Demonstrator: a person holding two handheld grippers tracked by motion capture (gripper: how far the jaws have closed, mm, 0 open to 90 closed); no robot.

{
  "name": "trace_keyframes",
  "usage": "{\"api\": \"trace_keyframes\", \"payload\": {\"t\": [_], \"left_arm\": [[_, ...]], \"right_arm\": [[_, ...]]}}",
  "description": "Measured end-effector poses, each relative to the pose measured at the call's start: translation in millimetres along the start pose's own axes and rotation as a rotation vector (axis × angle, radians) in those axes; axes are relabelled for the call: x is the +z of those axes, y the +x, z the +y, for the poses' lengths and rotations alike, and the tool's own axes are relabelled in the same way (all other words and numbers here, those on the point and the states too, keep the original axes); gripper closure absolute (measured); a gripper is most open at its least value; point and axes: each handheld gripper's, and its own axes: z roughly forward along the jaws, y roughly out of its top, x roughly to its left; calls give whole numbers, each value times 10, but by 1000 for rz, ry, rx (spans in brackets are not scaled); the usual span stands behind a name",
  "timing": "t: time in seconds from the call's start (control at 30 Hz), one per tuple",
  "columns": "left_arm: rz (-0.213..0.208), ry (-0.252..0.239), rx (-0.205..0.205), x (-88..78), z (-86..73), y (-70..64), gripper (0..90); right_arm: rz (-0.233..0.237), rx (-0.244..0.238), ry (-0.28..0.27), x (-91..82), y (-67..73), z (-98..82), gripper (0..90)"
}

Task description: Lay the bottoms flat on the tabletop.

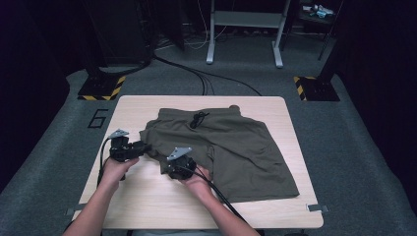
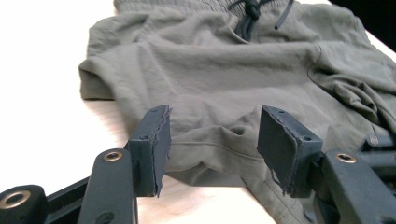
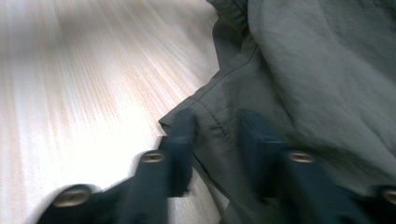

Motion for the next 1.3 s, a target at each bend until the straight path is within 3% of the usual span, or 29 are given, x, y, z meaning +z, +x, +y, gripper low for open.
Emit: {"api": "trace_keyframes", "payload": {"t": [0.07,0.2,0.27,0.37,0.53,0.63,0.83,0.87,0.97,1.0,1.07,1.17,1.3], "left_arm": [[4,-16,-7,-39,-8,19,439],[17,-33,14,-125,-11,47,440],[17,-47,9,-183,-1,68,440],[27,-57,8,-237,5,99,441],[38,-52,2,-233,-23,109,441],[37,-57,-2,-212,-42,103,442],[35,-49,10,-161,-63,90,442],[33,-46,11,-152,-65,85,442],[26,-45,18,-125,-68,60,451],[22,-47,22,-120,-67,54,462],[15,-47,19,-110,-64,25,484],[10,-43,29,-43,-56,-41,520],[11,9,64,137,-2,-198,571]], "right_arm": [[20,16,8,2,0,5,860],[43,58,20,15,10,32,883],[87,79,26,-11,69,46,884],[176,100,7,-53,266,74,884],[287,56,11,-24,667,63,883],[316,14,32,10,879,20,883],[375,-21,43,33,1118,-41,870],[397,-17,30,8,1131,-24,826],[399,-8,-33,-143,1077,63,714],[381,-16,-55,-221,1017,100,672],[344,13,-83,-402,862,163,635],[270,37,-127,-668,550,173,653],[122,27,-148,-943,118,92,699]]}}
